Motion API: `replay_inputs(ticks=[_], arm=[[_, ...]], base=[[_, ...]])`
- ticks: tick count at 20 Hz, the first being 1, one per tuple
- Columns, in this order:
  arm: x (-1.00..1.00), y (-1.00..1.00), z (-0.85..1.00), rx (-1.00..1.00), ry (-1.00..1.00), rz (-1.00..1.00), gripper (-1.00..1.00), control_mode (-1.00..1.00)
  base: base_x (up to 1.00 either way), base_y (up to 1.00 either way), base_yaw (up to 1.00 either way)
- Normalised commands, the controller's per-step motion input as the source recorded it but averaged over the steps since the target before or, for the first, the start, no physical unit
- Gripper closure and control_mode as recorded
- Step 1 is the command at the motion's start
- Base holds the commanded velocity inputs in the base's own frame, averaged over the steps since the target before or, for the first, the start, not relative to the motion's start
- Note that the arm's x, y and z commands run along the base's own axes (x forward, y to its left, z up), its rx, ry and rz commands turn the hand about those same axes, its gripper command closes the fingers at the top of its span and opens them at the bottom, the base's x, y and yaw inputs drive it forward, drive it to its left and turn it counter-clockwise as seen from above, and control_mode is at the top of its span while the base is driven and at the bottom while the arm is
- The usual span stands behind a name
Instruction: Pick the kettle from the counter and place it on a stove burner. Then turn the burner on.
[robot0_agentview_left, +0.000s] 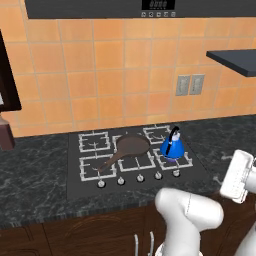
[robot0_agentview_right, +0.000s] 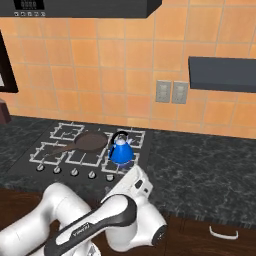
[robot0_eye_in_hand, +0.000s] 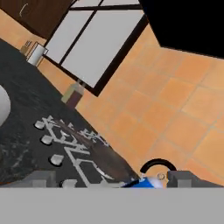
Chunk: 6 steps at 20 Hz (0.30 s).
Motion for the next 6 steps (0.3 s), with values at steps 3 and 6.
replay_inputs(ticks=[3,6], arm=[[-0.39,0.39,1.00,0.00,-0.32,0.00,-1.00,-1.00],[-0.24,0.21,0.52,-0.04,-0.22,0.01,-1.00,-1.00]], base=[[0.00,0.00,0.00],[0.00,0.00,0.00]])
